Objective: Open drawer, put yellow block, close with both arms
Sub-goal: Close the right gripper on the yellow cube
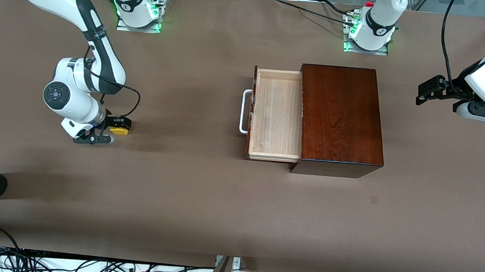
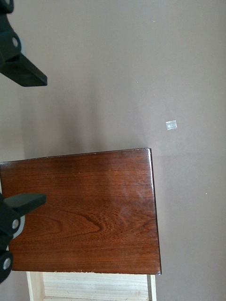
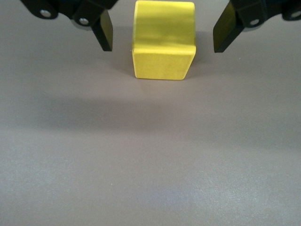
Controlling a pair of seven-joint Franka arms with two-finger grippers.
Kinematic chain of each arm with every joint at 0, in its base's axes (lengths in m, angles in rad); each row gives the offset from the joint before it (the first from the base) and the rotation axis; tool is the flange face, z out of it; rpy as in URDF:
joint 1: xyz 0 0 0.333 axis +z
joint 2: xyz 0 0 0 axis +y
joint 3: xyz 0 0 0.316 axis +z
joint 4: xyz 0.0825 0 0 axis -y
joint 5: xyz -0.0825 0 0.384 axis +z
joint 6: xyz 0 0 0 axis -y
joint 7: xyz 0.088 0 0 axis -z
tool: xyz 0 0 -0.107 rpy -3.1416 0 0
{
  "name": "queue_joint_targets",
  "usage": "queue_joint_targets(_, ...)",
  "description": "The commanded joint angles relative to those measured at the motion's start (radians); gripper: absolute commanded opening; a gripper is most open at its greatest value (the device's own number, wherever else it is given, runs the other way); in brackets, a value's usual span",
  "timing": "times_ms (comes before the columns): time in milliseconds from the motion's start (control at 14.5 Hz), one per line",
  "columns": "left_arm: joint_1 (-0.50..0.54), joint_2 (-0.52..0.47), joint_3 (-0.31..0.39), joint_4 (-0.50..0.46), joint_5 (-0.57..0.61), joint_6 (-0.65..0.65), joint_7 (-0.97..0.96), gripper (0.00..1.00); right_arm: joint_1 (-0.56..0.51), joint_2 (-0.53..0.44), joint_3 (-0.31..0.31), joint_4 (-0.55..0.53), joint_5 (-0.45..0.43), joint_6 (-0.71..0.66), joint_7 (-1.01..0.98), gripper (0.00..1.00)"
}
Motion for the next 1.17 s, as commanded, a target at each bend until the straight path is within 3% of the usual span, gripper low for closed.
queue_joint_targets(0, -0.003, -0.02, 0.005, -0.016, 0.015, 0.003, 0.026, 1.0, -0.006, -0.009, 0.005, -0.019, 0.003, 0.013, 0.002, 0.77)
queue_joint_targets(482, -0.003, -0.019, -0.004, -0.013, 0.058, -0.003, 0.039, 1.0, -0.006, -0.024, 0.005, 0.012, 0.0, 0.001, -0.042, 0.19)
queue_joint_targets(689, -0.003, -0.017, -0.003, -0.012, 0.058, -0.003, 0.032, 1.0, -0.003, -0.059, 0.014, 0.081, -0.009, -0.065, -0.134, 0.19)
queue_joint_targets(827, 0.001, -0.016, -0.003, -0.012, 0.058, -0.003, 0.033, 1.0, 0.014, -0.058, 0.023, 0.188, -0.009, -0.198, -0.24, 0.19)
queue_joint_targets(1102, 0.003, -0.014, -0.004, -0.003, 0.055, -0.003, 0.039, 1.0, 0.022, -0.094, 0.121, 0.234, -0.011, -0.254, -0.291, 0.19)
